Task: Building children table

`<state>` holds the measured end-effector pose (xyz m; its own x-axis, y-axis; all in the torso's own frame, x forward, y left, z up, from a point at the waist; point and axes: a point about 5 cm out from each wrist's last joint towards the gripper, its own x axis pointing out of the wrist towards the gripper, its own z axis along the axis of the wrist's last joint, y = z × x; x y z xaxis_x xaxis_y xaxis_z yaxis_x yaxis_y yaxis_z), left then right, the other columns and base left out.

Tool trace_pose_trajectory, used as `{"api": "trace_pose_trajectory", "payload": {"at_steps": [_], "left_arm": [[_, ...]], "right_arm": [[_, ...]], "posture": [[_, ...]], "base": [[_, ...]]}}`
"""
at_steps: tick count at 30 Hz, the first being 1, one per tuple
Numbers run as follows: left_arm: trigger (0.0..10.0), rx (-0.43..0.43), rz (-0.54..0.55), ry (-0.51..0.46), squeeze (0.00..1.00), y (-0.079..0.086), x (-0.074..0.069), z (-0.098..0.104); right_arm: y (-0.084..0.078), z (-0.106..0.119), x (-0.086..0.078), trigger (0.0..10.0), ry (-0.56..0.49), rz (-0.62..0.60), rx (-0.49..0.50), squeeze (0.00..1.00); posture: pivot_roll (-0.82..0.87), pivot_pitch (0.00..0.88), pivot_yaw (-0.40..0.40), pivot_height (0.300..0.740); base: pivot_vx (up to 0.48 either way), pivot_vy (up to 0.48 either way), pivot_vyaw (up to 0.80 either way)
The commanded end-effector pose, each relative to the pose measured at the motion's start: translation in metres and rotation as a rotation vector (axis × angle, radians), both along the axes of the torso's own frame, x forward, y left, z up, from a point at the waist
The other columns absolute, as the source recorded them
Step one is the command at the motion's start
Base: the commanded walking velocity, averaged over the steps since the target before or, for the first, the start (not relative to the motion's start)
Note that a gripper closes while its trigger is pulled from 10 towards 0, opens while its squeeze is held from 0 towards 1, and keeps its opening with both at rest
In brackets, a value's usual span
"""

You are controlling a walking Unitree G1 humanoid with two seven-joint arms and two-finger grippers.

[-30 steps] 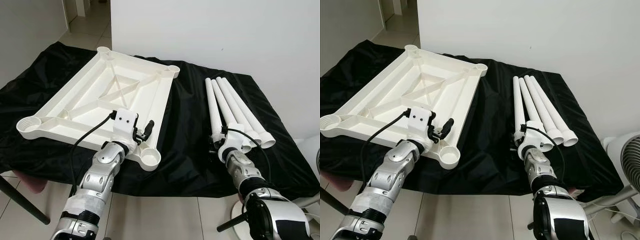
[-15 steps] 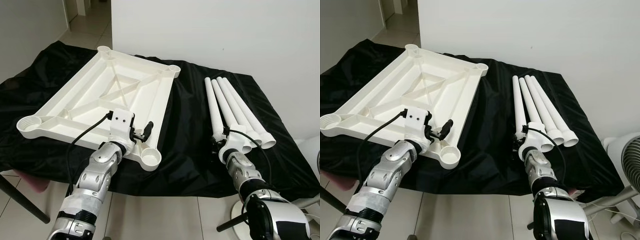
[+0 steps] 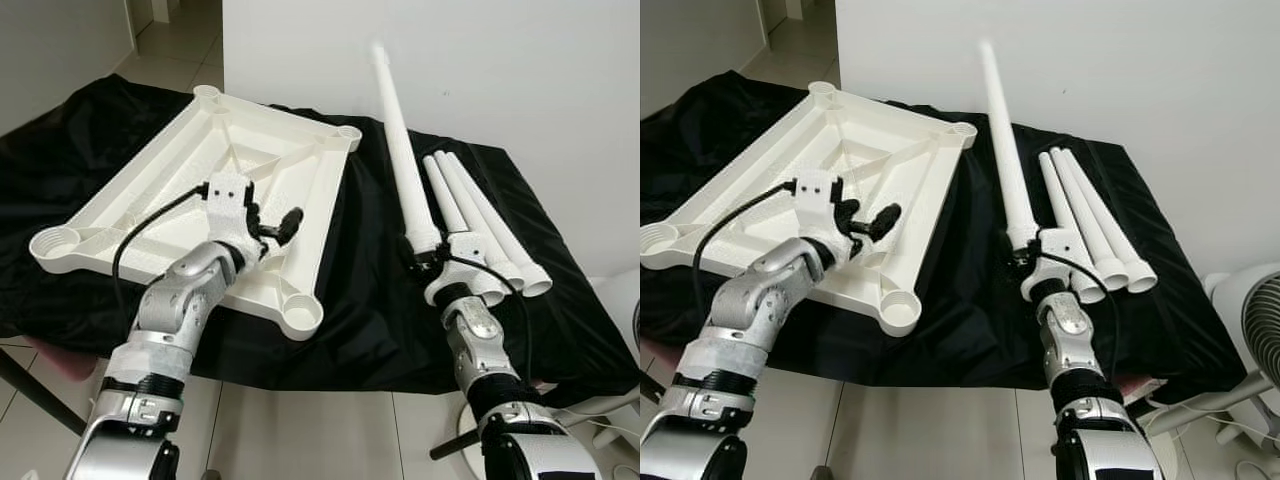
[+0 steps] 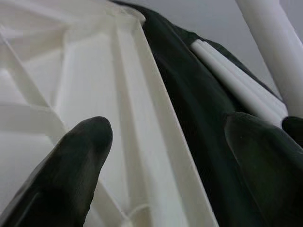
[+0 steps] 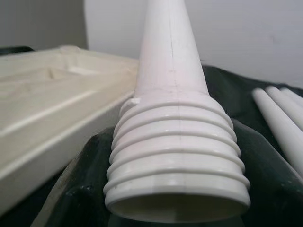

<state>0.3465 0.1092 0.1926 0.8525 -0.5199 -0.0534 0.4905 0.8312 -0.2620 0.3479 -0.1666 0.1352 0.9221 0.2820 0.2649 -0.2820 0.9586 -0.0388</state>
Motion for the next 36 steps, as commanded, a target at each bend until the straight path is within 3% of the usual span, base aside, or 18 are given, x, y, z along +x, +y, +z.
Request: {"api": "trace_pose_trajectory", "payload": {"at_steps": [1,3,8,9,12,16,23,25,36], "left_arm": [[10.0,-0.102,-0.377,-0.05,0.0,-0.02,-0.011,0.014],[10.0,-0.165,-0.459,-0.018,0.0,-0.025,-0.011,0.023],[10.0,-0.239,-0.52,0.003,0.0,-0.032,-0.006,0.035],[10.0,-0.285,-0.532,0.026,0.0,-0.034,-0.001,0.041],[10.0,-0.301,-0.536,0.034,0.0,-0.035,0.0,0.043],[10.0,-0.333,-0.548,0.055,0.0,-0.038,0.005,0.052],[10.0,-0.394,-0.519,0.083,0.0,-0.037,0.013,0.061],[10.0,-0.41,-0.457,0.071,0.0,-0.029,0.025,0.07],[10.0,-0.459,-0.312,0.017,0.0,-0.003,0.044,0.097]], "right_arm": [[0.001,0.005,-0.002,10.0,-0.042,0.034,-0.01,0.0],[0.01,0.011,-0.004,10.0,-0.083,0.103,-0.043,0.0],[0.024,0.016,-0.006,10.0,-0.112,0.19,-0.081,0.0],[0.032,0.018,-0.008,10.0,-0.134,0.237,-0.103,0.0],[0.034,0.019,-0.009,10.0,-0.141,0.248,-0.108,0.0],[0.05,0.019,-0.014,10.0,-0.161,0.325,-0.134,0.0],[0.063,0.016,-0.023,10.0,-0.179,0.37,-0.161,0.0],[0.065,0.012,-0.03,10.0,-0.178,0.386,-0.175,0.0],[0.059,0.001,-0.039,10.0,-0.153,0.366,-0.193,0.0]], "posture": [[0.17,0.007,-0.15,0.74],[0.16,0.004,-0.15,0.74],[0.16,0.004,-0.151,0.74],[0.16,0.006,-0.151,0.74],[0.16,0.006,-0.151,0.74],[0.15,0.006,-0.149,0.74],[0.14,0.0,-0.135,0.74],[0.14,0.0,-0.131,0.74],[0.13,0.0,-0.117,0.74]], "base": [[0.0,0.0,0.0],[0.0,0.0,0.0],[0.0,0.0,0.0],[0.0,0.0,0.0],[0.0,0.0,0.0],[0.0,0.0,0.0],[0.0,0.0,0.0],[0.0,0.0,0.0],[0.0,0.0,0.0]]}}
